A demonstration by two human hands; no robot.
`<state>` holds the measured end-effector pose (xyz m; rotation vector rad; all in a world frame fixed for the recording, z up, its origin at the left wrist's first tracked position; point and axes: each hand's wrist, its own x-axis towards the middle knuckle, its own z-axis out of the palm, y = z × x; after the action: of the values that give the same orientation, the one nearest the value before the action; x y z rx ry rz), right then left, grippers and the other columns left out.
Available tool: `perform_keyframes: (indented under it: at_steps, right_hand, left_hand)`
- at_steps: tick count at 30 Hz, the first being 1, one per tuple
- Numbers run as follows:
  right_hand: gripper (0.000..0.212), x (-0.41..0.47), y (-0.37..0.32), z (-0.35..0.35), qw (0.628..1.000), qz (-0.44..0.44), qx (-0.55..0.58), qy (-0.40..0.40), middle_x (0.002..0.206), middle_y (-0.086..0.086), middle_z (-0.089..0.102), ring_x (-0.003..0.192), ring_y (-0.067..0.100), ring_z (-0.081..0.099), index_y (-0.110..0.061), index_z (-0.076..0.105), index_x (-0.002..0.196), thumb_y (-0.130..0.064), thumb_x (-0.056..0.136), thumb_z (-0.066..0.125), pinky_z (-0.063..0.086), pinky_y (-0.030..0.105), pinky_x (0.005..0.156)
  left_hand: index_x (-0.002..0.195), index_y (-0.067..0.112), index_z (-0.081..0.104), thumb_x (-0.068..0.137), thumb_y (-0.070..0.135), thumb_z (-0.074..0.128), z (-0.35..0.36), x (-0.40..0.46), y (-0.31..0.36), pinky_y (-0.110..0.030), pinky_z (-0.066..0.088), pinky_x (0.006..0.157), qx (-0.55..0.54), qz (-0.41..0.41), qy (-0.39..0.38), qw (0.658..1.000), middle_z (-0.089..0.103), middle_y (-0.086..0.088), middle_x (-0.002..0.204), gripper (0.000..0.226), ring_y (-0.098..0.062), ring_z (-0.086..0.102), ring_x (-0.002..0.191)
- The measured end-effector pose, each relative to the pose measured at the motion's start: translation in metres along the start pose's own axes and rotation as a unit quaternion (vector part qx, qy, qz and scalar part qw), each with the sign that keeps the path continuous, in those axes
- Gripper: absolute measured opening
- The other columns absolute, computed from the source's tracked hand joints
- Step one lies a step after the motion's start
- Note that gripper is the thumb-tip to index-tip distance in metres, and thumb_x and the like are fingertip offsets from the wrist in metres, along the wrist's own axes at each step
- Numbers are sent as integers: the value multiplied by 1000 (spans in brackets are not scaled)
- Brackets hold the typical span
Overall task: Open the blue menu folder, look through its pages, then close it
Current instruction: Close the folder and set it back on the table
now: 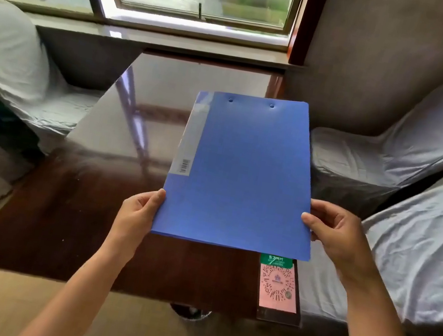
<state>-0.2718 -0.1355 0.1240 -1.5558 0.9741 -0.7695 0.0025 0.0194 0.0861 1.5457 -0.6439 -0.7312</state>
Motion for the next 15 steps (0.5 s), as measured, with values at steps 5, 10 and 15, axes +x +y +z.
perform_keyframes:
  at_steps: [5,10,15]
  right_hand:
    - [17,-5,64,32,985,56,-158,32,98,-1,70,86,13,66,-18,65,103,-13,88,59,55,26,63]
    - [20,-14,125,68,940,116,-318,44,100,8,70,93,26,58,-14,66,105,-13,87,58,45,41,87]
    - [16,-19,162,94,895,109,-429,53,95,12,67,93,29,53,-9,64,100,-12,89,52,33,40,86]
  left_hand:
    - [78,14,62,98,18,40,-3,-6,-66,-28,36,56,228,-7,-19,974,63,-4,76,30,-19,53,68]
    - [77,1,51,99,18,34,-10,-23,-130,-34,32,55,320,-55,-24,946,54,-13,72,32,-24,45,64]
    - [69,11,42,99,18,34,-13,-26,-163,-32,32,52,408,-53,-38,911,50,-4,66,32,-24,46,62]
